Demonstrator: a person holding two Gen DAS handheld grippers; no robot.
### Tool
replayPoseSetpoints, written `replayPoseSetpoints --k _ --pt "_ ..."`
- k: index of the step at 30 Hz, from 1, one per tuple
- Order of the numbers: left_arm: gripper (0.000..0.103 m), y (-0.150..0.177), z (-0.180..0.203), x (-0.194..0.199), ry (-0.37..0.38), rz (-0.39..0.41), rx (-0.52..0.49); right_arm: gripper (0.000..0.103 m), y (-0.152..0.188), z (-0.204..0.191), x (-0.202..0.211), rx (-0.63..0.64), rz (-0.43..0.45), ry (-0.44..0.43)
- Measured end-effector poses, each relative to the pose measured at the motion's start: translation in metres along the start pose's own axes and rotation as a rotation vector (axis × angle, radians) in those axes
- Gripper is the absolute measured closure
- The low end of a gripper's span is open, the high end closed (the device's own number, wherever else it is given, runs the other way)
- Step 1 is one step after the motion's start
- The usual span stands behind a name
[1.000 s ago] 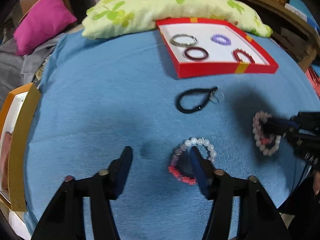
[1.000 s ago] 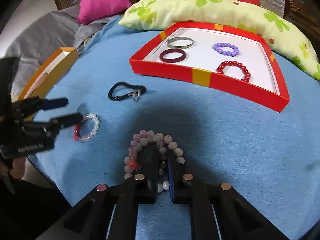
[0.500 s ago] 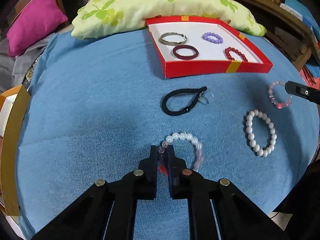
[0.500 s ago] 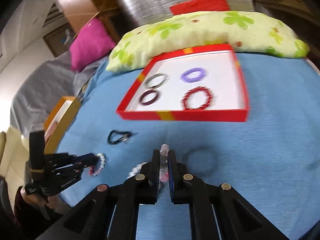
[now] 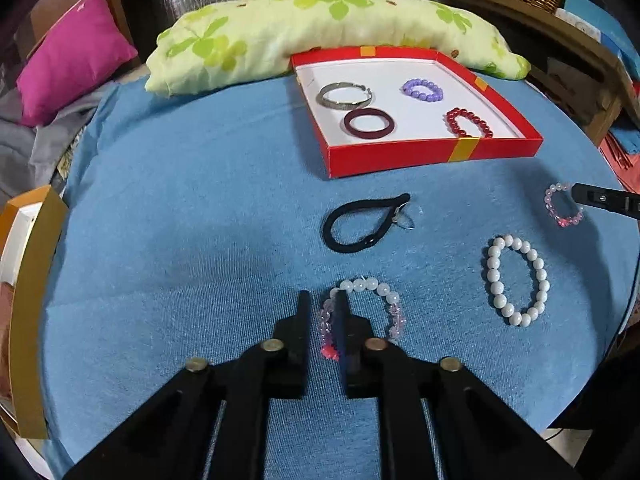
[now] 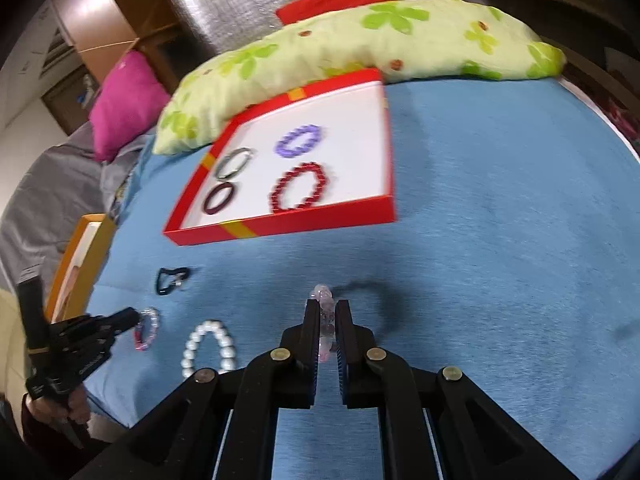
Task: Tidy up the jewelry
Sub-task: 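Grasp and lift the pink-white bead bracelet with the left tool while the right tool holds the pink bracelet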
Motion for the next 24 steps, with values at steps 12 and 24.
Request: replayPoseSetpoints --k 12,24 --pt "0.034 0.021 0.004 -0.011 0.027 -0.058 -0.021 0.095 0.012 0.015 -0.013 -0.017 -0.072 0.077" --pt "0.076 0.017 0.021 -0.014 0.070 -0.026 -0.035 0.090 0.016 0.013 -0.019 0.026 -0.087 0.090"
Point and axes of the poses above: each gripper's, at about its wrist camera, not at the fingertips, and x roughly against the way its jaws point, z to its right, y to its underside, the point moved 8 cm from there along -x, roughly the way its jaws point, and after that the axes turned 8 degrees about x, right-handed, at the moved point
